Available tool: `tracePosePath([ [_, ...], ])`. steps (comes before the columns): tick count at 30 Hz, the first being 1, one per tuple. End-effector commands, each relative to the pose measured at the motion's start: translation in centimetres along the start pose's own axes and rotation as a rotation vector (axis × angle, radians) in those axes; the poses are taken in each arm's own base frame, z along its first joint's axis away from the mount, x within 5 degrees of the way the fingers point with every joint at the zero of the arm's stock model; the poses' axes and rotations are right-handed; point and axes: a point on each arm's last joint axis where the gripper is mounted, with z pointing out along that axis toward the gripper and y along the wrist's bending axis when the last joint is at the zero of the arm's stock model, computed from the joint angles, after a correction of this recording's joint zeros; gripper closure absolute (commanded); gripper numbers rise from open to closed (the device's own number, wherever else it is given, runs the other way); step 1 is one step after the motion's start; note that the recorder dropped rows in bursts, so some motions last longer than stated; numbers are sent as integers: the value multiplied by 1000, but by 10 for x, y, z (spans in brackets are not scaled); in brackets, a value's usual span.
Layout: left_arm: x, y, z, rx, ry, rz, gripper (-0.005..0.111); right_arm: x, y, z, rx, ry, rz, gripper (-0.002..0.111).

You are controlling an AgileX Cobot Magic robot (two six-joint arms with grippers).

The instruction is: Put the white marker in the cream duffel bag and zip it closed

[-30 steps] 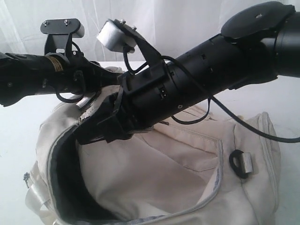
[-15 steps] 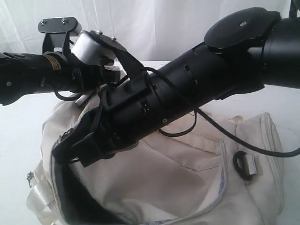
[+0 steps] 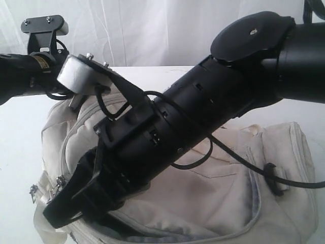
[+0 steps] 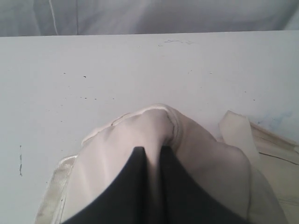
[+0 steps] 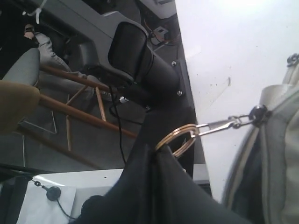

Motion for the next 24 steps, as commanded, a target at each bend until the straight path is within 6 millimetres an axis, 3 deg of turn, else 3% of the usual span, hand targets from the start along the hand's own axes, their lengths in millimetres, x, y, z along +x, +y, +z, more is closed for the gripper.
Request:
tracePosePath([
  [1, -6, 3, 0, 2, -47, 13, 107, 6, 13, 0, -75, 72, 19, 108],
  [8, -5, 6, 0, -10, -28, 37, 107, 16, 18, -10, 28, 163, 44, 108],
  [19, -6, 19, -1, -51, -17, 19, 107, 58, 30, -33, 224, 296, 104, 108],
  [24, -7, 28, -1, -77, -11, 7, 107, 62, 31, -42, 348, 254, 78, 108],
])
